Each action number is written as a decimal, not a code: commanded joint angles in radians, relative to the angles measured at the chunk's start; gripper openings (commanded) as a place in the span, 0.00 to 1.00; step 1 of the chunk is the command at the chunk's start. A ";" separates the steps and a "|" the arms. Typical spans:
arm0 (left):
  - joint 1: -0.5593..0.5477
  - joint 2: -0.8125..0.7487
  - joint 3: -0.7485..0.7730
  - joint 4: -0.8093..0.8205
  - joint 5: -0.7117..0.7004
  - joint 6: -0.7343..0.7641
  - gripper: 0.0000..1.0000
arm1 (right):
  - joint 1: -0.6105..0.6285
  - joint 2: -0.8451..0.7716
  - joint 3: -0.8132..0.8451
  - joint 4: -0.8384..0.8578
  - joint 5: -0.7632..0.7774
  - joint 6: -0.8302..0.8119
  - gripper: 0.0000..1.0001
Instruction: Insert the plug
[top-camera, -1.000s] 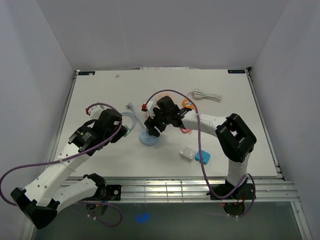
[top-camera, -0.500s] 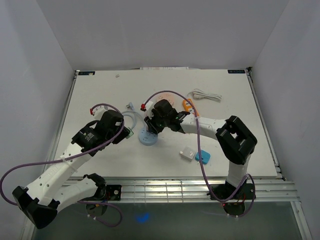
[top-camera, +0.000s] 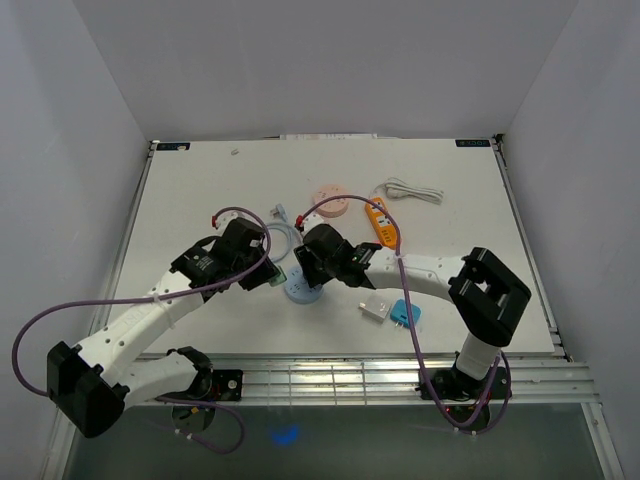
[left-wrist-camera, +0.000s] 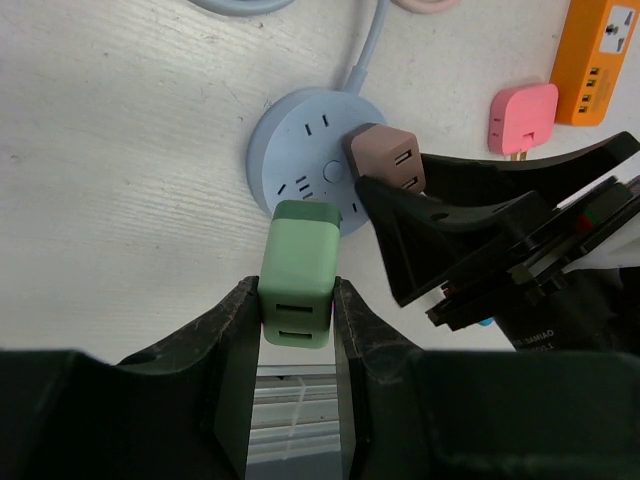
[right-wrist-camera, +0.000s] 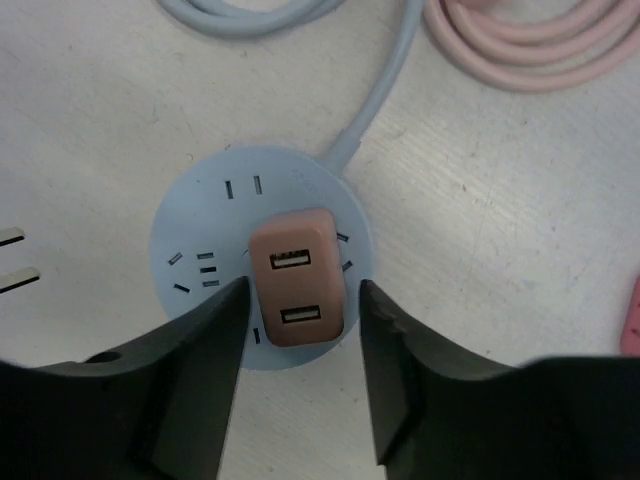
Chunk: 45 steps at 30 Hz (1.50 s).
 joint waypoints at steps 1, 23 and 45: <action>0.004 0.015 0.002 0.051 0.059 0.053 0.00 | 0.016 -0.022 0.001 -0.107 0.086 0.119 0.54; 0.007 0.276 0.183 -0.145 0.109 -0.177 0.00 | -0.068 -0.370 -0.177 0.059 0.080 0.041 0.79; 0.007 0.517 0.339 -0.257 0.095 -0.340 0.00 | -0.271 -0.452 -0.292 0.146 -0.063 0.027 0.76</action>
